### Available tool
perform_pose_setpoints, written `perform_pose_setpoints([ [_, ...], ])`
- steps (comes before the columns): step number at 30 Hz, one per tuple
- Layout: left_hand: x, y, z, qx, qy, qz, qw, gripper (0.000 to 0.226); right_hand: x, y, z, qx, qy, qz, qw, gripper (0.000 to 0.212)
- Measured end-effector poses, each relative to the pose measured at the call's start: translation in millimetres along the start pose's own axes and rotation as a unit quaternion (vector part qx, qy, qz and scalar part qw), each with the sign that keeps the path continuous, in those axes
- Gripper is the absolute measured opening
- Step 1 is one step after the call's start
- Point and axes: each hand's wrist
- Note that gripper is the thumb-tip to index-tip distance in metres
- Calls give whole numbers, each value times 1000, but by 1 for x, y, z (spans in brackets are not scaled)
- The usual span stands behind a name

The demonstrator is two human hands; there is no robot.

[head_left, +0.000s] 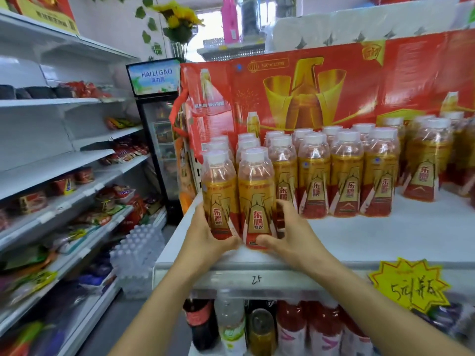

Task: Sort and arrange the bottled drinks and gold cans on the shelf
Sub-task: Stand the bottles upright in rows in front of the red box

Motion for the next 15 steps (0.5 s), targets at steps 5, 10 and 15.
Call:
perform_pose_setpoints([
  [5,-5,-3,4,3,6,-8,1000,65,0,11,5,5,12,-14,1000,74],
  [10,-14,3,12,14,9,-12,1000,71,-1,16,12,9,15,-18,1000,72],
  [15,-14,3,12,5,10,-16,1000,72,-1,17,15,9,17,-18,1000,68],
])
Point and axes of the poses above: each hand's wrist, its own z-axis towards the middle knuckle, its own y-axis out of the palm, x = y × z, and after that the axes turned 6 degrees about -z, right-handed
